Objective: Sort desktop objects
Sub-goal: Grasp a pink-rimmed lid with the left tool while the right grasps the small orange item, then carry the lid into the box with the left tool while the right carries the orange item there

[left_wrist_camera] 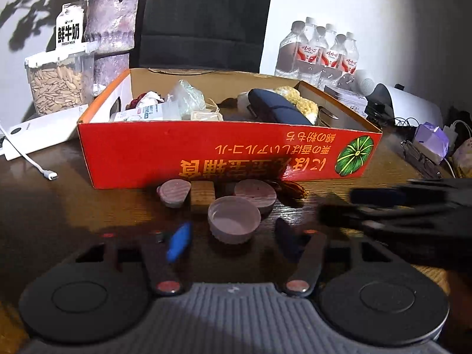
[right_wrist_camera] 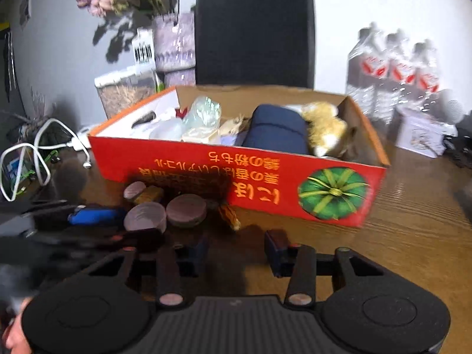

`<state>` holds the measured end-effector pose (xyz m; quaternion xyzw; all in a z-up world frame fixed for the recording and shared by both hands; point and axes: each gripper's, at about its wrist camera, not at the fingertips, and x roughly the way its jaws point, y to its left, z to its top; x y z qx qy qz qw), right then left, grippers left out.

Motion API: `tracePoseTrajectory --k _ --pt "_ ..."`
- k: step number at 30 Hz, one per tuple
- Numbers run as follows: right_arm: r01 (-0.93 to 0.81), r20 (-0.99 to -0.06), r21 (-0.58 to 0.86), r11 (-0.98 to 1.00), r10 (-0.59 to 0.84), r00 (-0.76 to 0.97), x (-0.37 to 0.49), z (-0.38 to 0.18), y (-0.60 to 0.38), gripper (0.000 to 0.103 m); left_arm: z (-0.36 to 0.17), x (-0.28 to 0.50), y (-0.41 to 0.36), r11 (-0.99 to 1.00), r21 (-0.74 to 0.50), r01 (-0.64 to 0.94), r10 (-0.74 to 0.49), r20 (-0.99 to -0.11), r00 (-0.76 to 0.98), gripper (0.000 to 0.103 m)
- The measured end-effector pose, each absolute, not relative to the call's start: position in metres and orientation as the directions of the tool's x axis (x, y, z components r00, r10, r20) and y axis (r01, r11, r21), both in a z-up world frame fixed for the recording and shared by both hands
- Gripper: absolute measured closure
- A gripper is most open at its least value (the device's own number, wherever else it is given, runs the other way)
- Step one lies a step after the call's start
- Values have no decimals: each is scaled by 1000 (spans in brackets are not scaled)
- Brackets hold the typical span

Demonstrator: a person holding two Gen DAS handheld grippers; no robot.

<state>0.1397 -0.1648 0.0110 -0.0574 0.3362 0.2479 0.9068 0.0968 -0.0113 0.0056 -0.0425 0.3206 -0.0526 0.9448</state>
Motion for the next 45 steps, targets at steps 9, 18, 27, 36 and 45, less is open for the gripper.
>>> tracePoseTrajectory --k 9,18,27,36,45 --pt "-524 -648 16 852 408 643 154 5 -142 82 5 95 -11 986 -127 104 -160 -592 790 63" --pt "-524 -642 13 852 409 649 115 7 -150 92 8 80 -11 989 -111 103 -148 -573 806 64" --pt "-452 -627 57 890 385 678 28 13 -190 92 13 20 -17 988 -123 91 -144 -548 824 64" --pt "-417 -597 78 906 378 708 -31 28 -225 92 22 -54 -28 986 -128 105 -160 -564 810 64" --pt "-412 -548 147 899 421 723 -26 54 -238 92 44 -63 -17 989 -125 78 -131 -508 851 64"
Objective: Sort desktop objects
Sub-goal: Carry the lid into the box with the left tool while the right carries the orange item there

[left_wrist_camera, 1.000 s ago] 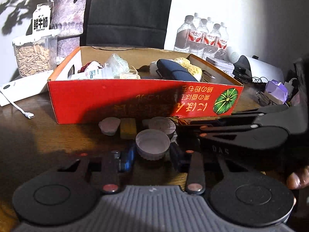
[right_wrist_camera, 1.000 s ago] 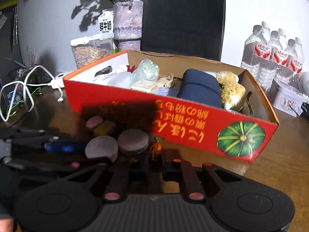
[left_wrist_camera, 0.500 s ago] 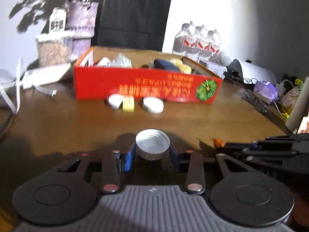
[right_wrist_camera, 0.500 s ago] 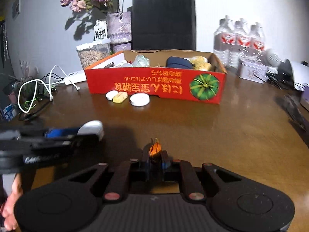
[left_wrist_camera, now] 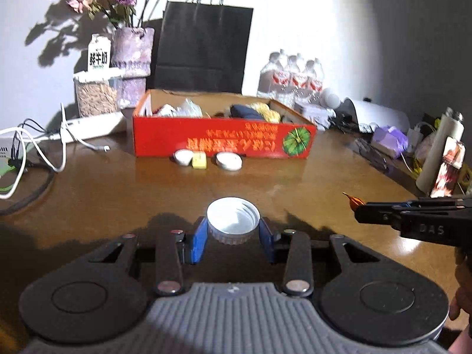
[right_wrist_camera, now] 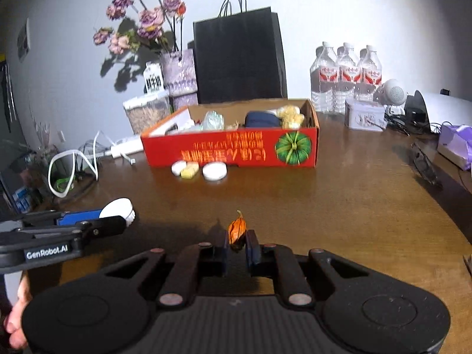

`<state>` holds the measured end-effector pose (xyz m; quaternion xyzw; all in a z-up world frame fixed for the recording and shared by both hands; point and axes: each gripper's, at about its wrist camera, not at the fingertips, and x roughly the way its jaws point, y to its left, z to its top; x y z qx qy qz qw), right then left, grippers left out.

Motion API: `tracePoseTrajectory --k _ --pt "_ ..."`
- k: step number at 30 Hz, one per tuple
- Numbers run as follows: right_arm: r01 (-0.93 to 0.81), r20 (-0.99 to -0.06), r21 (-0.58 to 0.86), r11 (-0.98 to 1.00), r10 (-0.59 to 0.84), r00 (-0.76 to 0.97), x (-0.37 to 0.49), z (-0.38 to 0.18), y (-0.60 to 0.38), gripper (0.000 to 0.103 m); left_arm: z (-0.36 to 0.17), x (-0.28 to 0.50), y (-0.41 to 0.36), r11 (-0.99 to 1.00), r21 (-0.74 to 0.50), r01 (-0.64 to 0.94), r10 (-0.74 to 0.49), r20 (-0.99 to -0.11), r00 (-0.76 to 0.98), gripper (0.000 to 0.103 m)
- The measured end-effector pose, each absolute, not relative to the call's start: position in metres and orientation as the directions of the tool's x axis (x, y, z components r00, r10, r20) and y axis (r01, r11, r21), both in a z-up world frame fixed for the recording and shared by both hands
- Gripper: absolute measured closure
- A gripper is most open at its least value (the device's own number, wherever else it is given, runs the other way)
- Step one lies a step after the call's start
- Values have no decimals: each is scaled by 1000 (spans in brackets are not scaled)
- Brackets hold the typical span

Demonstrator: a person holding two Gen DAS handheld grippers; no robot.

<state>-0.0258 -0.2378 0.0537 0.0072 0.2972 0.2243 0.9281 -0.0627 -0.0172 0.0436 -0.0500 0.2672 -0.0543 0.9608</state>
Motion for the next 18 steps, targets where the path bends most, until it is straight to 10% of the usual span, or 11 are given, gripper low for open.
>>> tracePoseTrajectory --k 8,18 --pt "-417 -520 97 904 403 753 88 114 -225 92 120 31 17 966 -222 135 -213 -381 899 64" --pt "-343 -789 42 939 242 565 262 78 -192 92 109 232 4 979 -151 140 -203 -591 781 64"
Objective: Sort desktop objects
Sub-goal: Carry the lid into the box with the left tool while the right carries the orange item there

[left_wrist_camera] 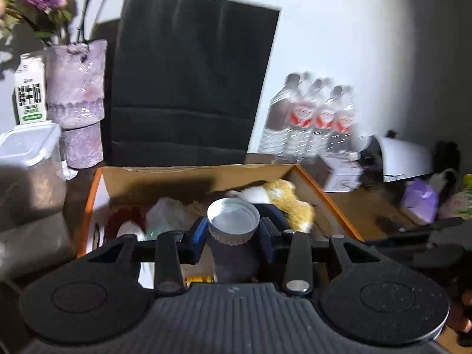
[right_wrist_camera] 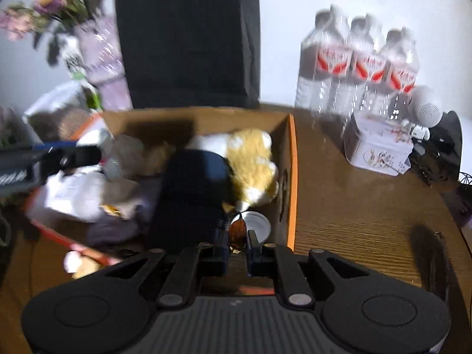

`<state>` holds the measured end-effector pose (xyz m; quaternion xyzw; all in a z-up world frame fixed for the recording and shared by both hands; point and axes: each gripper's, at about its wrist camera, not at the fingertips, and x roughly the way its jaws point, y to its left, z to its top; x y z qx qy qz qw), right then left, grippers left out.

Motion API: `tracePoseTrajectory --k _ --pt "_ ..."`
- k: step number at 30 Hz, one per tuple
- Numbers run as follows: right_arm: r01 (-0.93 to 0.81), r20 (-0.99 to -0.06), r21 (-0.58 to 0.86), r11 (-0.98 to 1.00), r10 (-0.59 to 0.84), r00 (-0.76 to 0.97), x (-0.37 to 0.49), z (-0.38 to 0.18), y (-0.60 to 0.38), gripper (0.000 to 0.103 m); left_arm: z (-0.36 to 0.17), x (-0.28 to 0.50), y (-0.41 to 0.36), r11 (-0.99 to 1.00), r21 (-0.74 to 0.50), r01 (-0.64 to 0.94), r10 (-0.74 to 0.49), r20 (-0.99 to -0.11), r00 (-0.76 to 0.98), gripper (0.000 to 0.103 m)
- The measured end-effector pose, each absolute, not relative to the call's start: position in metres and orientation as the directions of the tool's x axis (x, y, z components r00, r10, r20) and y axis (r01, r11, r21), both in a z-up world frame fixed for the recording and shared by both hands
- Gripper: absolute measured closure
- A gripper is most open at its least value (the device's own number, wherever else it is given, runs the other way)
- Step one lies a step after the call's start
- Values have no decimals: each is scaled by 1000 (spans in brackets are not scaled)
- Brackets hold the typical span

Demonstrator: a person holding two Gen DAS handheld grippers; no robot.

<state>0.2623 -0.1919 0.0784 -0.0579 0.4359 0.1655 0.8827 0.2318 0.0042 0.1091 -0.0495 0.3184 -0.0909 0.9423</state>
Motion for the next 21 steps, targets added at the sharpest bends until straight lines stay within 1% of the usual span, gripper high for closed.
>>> tracePoseTrajectory --k 1,2,3,4,5,6,7,8,9,10,12,13,14,15,16,17,18,21 --pt "-348 -800 27 937 228 555 267 74 -188 89 104 248 2 983 -137 119 -178 -614 769 64" --pt "-357 -808 11 934 219 548 270 71 -184 89 99 260 2 983 -147 113 -181 -627 758 64" --pt "-363 -810 0 932 212 546 273 68 -181 85 95 272 1 980 -156 123 -196 -645 739 63" --pt "-367 -814 -7 930 208 543 274 67 -178 76 90 283 1 979 -160 123 -200 -669 716 63" --pt "-369 -812 -6 929 211 544 275 68 -178 71 87 289 1 979 -161 123 -201 -684 702 62" --pt "-369 -802 3 930 222 555 276 71 -179 69 83 296 -1 980 -146 134 -198 -694 692 57" --pt "-367 -790 17 930 237 566 275 76 -181 64 81 300 -2 984 -122 126 -176 -695 697 49" --pt "-361 -780 29 932 247 575 276 81 -183 63 80 302 -3 989 -97 110 -146 -693 706 44" --pt "-356 -762 37 934 257 594 273 87 -185 63 79 305 -1 992 -82 92 -123 -689 715 34" --pt "-359 -745 38 933 266 612 272 93 -186 62 79 306 3 993 -85 77 -114 -683 722 29" --pt "-361 -716 32 932 274 642 263 104 -187 60 82 299 11 991 -117 69 -130 -663 737 29" --pt "-362 -699 27 932 277 660 255 110 -188 57 85 294 14 990 -125 69 -135 -661 738 29" --pt "-372 -683 28 928 289 671 246 113 -189 50 89 287 17 990 -125 65 -132 -656 743 28" --pt "-389 -662 33 921 311 682 233 115 -189 47 96 274 20 990 -123 62 -127 -638 760 25" --pt "-403 -644 35 915 329 691 222 115 -188 41 101 258 22 990 -125 67 -130 -609 782 16" --pt "-412 -630 32 911 338 699 210 114 -186 41 106 240 23 989 -128 80 -140 -575 806 12" --pt "-418 -617 24 908 343 709 198 112 -185 41 109 223 23 988 -128 90 -146 -548 823 5" --pt "-431 -562 -9 902 352 749 153 100 -178 40 113 173 21 985 -128 114 -164 -509 845 1"
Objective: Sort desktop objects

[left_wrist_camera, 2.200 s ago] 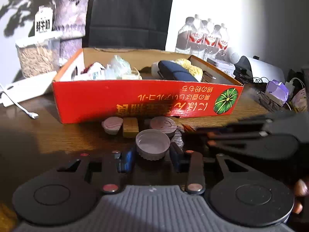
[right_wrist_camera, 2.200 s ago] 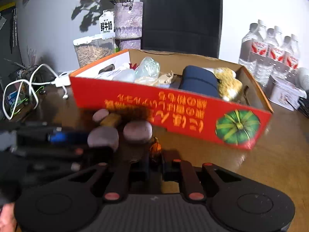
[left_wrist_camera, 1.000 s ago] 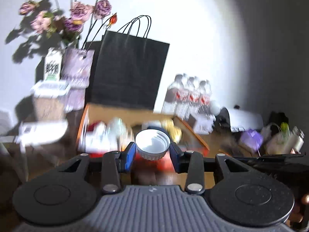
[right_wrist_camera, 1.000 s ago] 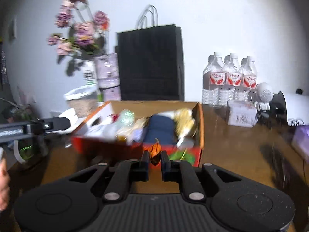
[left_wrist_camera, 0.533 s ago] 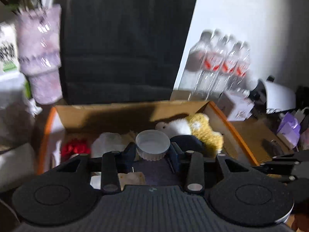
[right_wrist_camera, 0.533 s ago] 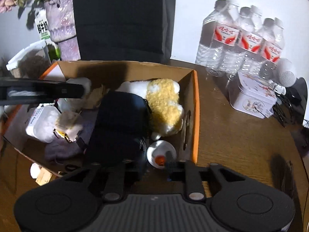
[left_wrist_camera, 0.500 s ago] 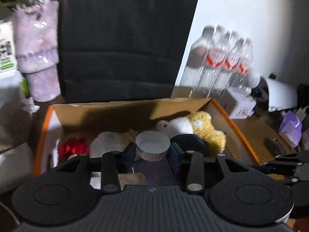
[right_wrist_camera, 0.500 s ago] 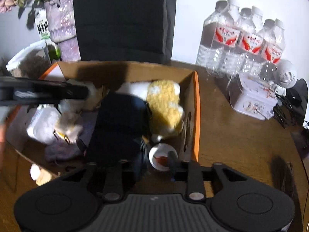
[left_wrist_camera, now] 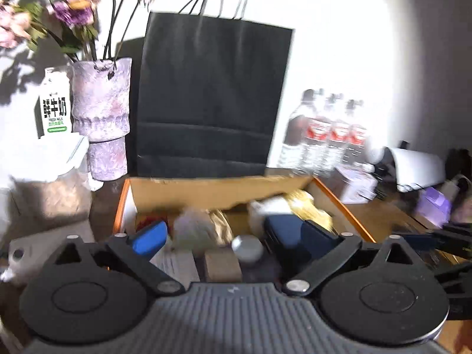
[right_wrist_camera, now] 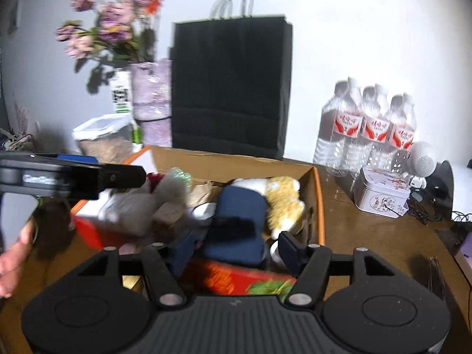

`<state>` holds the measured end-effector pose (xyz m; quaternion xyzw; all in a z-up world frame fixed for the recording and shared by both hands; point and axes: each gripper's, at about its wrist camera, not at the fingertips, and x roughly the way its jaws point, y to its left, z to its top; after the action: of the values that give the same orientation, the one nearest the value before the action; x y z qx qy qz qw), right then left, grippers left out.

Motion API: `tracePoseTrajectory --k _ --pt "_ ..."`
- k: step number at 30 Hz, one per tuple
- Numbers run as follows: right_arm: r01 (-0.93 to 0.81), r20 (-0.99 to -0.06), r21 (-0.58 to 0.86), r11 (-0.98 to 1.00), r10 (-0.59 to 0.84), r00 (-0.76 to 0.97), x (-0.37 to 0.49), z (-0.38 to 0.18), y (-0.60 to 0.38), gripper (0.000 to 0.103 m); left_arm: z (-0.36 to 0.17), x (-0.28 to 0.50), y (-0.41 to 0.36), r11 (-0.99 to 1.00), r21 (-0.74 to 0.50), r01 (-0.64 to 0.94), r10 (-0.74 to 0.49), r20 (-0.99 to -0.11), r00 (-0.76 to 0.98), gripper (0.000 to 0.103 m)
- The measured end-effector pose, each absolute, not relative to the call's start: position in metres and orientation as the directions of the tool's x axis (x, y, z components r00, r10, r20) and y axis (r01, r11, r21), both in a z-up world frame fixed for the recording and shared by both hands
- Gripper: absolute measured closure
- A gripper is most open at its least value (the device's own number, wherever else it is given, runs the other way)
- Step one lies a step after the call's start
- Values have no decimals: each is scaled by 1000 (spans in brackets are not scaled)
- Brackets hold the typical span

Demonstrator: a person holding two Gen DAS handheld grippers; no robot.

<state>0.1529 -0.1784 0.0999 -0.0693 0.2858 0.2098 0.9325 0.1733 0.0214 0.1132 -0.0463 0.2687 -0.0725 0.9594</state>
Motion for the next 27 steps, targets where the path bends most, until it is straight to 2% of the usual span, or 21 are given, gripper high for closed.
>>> tracePoseTrajectory --k 4,8,13,22,27 --pt "-470 -533 6 883 400 746 98 77 -178 30 104 105 14 984 -115 134 -173 -485 857 0" --pt "-482 -562 11 876 404 722 61 49 -177 27 81 52 8 991 -71 111 -132 -486 864 0" --pt "-451 -616 37 892 376 693 28 20 -186 27 44 3 2 990 -56 133 -142 -549 824 0" --pt "-418 -581 137 898 415 700 2 7 -208 23 16 -37 2 993 -68 97 -119 -595 795 0" --pt "-439 -591 154 885 438 677 3 4 -205 23 12 -41 0 994 -57 92 -108 -586 803 0"
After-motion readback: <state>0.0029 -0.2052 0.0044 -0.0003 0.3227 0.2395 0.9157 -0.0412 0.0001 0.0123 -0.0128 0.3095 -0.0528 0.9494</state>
